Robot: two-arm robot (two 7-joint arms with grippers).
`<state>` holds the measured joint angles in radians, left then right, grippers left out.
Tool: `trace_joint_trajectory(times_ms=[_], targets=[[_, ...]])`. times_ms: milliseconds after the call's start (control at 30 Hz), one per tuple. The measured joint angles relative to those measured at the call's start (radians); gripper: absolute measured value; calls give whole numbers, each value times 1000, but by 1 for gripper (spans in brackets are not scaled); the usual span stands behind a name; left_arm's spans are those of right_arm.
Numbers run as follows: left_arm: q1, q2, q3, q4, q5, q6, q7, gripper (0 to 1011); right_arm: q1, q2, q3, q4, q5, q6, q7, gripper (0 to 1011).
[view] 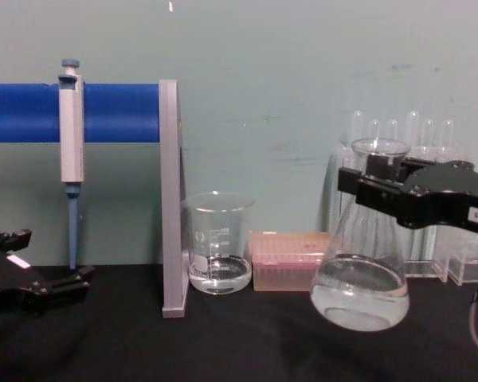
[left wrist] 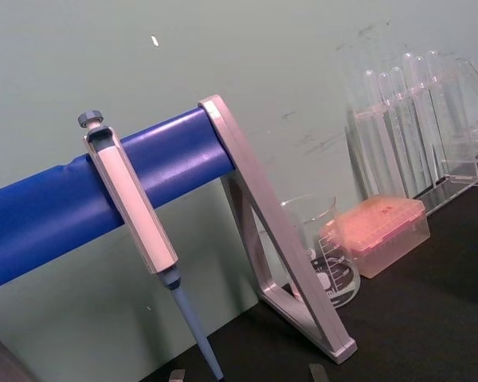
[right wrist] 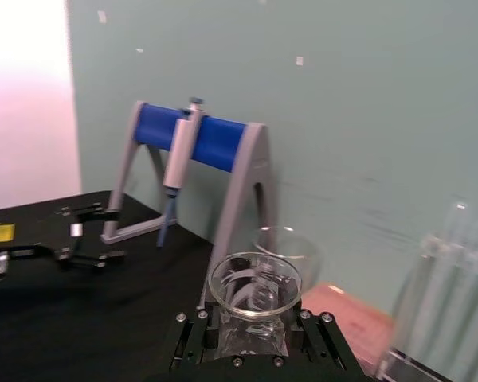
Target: Grasp the erlenmeyer flask with one hand, shake it three times, then place it back.
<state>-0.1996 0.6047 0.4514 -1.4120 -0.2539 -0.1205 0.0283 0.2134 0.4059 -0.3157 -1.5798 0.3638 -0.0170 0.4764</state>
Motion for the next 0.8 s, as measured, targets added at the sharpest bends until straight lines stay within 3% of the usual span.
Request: trace_joint_trajectory(times_ms=[600, 800], targets=[[0, 0, 0, 0, 0, 0, 0, 1001, 26, 69, -79, -5, 54, -55, 114, 450], [0, 0, 0, 0, 0, 0, 0, 1001, 34, 79, -94, -3, 65, -63, 122, 450]])
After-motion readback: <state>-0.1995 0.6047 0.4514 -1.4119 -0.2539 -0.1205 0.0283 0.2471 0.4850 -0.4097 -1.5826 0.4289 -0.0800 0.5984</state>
